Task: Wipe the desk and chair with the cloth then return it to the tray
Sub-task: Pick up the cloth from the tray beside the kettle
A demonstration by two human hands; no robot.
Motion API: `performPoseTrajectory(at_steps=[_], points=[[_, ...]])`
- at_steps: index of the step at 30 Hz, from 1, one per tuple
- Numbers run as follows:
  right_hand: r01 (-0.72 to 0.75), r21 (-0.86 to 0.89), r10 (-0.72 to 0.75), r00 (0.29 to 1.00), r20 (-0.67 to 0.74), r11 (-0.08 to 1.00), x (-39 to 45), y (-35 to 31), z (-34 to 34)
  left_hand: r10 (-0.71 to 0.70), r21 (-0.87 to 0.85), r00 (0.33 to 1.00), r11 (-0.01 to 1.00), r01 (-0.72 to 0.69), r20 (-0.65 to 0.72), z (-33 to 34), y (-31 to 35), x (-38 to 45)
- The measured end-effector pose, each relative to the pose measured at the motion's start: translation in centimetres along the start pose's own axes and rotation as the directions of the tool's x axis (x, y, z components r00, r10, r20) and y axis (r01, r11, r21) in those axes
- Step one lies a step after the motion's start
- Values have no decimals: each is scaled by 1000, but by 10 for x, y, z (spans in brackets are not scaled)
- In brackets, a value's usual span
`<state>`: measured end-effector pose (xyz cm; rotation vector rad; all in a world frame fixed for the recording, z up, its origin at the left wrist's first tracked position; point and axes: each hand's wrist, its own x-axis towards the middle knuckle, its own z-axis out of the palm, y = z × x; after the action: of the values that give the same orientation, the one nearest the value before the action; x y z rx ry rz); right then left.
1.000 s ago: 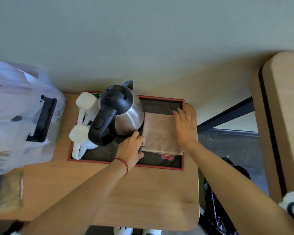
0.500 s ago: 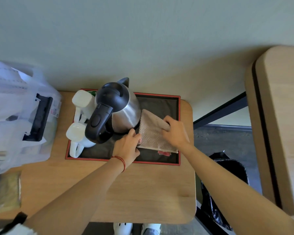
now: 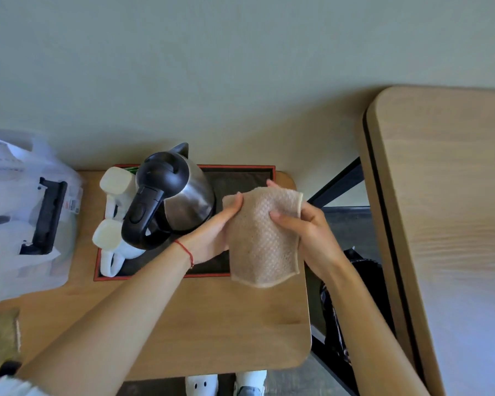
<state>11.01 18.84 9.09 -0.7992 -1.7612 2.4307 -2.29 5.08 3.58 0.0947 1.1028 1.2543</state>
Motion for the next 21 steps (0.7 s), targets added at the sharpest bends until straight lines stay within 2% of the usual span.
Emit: performPoseTrajectory(at_steps=[2, 4, 5, 7, 9, 12, 14, 16, 18, 19, 21], points=[[-39, -11, 37, 991, -132, 999, -2, -2, -2, 11, -43, 1000, 999, -11, 21, 2, -3, -5], [-146, -111, 106, 947, -303, 983, -8, 0, -4, 73, -94, 994, 992, -80, -78, 4, -3, -14], [-208, -142, 153, 933, -327, 968, -12, 0, -5, 98, -119, 984, 986, -116, -148, 5, -2, -21], [-285, -199, 228, 936, -270, 938, -25, -2, -5, 129, -77, 967, 986, -149, -218, 5, 3, -38], [-261, -282, 223, 962, -161, 923, -42, -17, -1, 167, 57, 968, 986, -159, -185, 13, 14, -59], [-198, -291, 180, 980, -88, 936, -69, -53, 10, 297, 348, 940, 910, -224, -171, 39, 38, -99], [-172, -465, 97, 979, -181, 869, -88, -82, 20, 390, 577, 909, 780, -242, -145, 61, 59, -126], [-165, -677, -47, 958, -283, 718, -115, -114, 29, 396, 642, 913, 727, -243, -102, 93, 81, -155], [-142, -748, -160, 935, -317, 648, -147, -144, 32, 358, 655, 933, 716, -242, -46, 130, 98, -179], [-131, -765, -203, 923, -326, 630, -164, -158, 32, 351, 709, 936, 664, -236, -17, 147, 103, -187], [-121, -782, -262, 901, -345, 611, -200, -180, 25, 356, 854, 934, 477, -207, 28, 183, 105, -197]])
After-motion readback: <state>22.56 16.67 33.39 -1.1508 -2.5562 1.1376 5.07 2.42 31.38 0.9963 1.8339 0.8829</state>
